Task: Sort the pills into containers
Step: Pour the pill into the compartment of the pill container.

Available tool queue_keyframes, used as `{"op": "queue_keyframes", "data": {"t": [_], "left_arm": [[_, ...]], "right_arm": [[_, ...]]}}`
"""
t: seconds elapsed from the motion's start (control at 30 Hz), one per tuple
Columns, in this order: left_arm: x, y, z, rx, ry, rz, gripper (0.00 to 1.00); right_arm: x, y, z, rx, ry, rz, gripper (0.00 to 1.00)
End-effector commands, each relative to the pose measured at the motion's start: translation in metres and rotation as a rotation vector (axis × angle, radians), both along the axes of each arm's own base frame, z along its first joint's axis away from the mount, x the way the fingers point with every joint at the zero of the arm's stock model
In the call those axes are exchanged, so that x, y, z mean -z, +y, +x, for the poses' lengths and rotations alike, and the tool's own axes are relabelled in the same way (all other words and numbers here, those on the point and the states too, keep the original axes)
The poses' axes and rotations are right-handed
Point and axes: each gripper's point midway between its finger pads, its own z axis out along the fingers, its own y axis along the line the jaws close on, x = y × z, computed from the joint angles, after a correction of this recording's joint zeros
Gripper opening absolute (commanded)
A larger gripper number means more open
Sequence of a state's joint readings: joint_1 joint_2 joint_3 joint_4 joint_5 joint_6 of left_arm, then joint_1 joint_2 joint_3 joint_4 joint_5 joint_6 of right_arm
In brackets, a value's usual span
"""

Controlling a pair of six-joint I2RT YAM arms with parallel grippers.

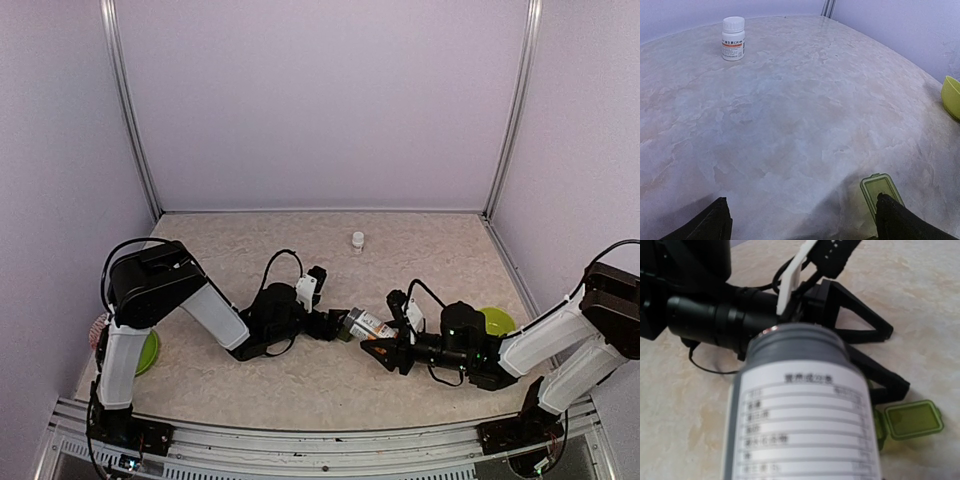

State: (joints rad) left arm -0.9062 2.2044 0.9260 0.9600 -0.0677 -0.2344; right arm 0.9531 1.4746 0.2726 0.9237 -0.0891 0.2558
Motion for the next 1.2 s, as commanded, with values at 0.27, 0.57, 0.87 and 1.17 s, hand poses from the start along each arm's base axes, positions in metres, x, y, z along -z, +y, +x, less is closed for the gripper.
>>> {"op": "queue_keyframes", "data": {"t": [0.27,0.57,0.87,1.17], "left_arm": [[0.062,0.017,-0.015,-0.007,0.117,0.142,0.97],[0.062,0.017,-0.015,-0.007,0.117,0.141,0.97],[0.064,0.017,-0.015,-0.008,0.119,0.144,0.97],[0.063,0.017,-0.015,-0.008,0.117,0.145,0.97]], "right_arm": [[-0.001,0.005,0.006,0.017,-0.018,-0.016,0.22],[0.014,0.006,0.010,0.032,-0.003,-0.055,0.21],[0.025,0.005,0.014,0.051,0.018,-0.090,0.21],[0.032,0.003,0.017,0.075,0.050,-0.126,0.21]]}}
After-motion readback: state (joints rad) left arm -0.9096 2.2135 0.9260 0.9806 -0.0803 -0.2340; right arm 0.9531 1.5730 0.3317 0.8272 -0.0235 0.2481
